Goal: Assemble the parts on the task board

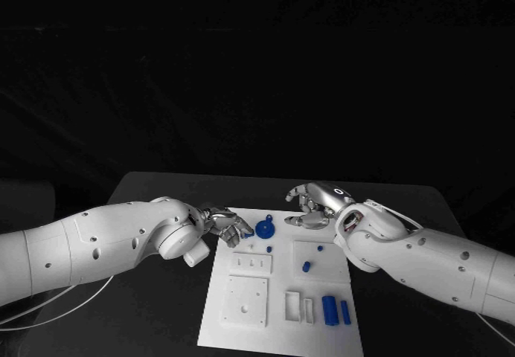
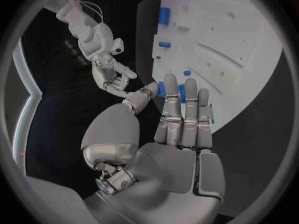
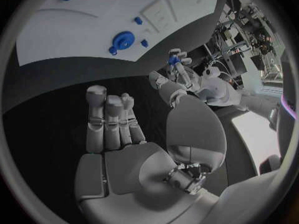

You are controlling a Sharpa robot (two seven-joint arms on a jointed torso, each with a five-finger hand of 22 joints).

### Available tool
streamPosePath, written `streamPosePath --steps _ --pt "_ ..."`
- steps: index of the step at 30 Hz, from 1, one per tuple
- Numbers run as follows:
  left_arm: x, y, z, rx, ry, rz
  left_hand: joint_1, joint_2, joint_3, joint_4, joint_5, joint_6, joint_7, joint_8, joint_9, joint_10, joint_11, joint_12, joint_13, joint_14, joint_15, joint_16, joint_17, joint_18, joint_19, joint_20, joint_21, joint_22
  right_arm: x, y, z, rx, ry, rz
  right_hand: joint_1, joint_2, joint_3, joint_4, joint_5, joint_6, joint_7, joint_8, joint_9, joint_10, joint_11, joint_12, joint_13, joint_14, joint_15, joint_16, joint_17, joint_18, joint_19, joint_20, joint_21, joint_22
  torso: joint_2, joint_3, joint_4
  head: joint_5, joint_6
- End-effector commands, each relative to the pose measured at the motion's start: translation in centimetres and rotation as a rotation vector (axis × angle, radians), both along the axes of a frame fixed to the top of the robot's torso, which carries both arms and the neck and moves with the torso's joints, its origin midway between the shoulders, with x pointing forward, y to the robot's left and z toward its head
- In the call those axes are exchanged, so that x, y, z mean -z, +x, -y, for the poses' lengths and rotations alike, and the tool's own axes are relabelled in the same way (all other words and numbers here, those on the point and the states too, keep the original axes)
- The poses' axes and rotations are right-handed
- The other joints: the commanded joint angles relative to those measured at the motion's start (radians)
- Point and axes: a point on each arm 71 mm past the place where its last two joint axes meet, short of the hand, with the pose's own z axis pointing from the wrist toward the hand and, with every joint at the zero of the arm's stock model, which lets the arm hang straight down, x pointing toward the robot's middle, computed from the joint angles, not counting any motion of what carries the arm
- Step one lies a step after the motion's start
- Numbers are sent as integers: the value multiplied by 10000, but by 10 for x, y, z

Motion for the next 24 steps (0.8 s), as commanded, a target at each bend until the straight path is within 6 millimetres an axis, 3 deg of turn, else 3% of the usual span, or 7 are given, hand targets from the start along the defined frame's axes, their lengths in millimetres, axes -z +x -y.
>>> streamPosePath --steps 1,5,10,17,24 --pt "-1 2 -2 177 1190 392 -34 36 62 15 -17 839 -718 12 266 57 -44 -18 2 37 -21 40 4 -151 39 -27 70 230 -11 10 15 25 2506 -632 5 160 41 77 164 -109 204 58 22 -203 5 -6 -80 -231 20 -128 -26 844 -202 26 -143 2 -15 18 -28 16 -18" --pt "0 2 2 922 2399 552 -95 77 73 -1 -66 876 -729 16 286 92 -58 11 14 61 -38 84 12 -151 53 -42 121 230 -23 28 39 783 3647 -1217 87 391 -33 -16 359 -68 233 125 61 -622 33 -49 -267 -650 38 -242 -27 847 -581 216 -334 34 -10 14 10 12 -58" --pt "0 4 7 1313 3128 766 -193 190 121 -51 -64 923 -749 26 332 121 -88 75 49 89 -65 147 21 -151 85 -80 192 221 -33 42 62 1424 3901 -988 65 536 -195 -112 491 -90 245 142 75 -725 48 29 -369 -739 51 -221 -18 847 -666 283 -359 83 -23 10 35 19 -113" --pt "1 8 16 1244 3032 792 -693 320 462 -62 -17 1173 -865 151 544 275 -178 391 223 229 -192 422 70 -151 184 -179 355 202 -40 54 77 1898 3997 -819 58 611 -277 -211 776 -116 262 155 84 -844 66 72 -530 -878 71 -274 -57 847 -818 359 -449 106 -56 32 45 53 -213" --pt "9 8 29 1637 3342 548 -1078 440 624 -77 114 1382 -974 328 695 491 -288 613 328 453 -328 646 78 -151 378 -363 539 206 -45 64 80 2169 3900 -732 10 691 -389 -321 1233 -184 295 148 81 -1002 101 91 -749 -1033 109 -281 -79 847 -909 433 -458 176 -84 43 97 75 -362"
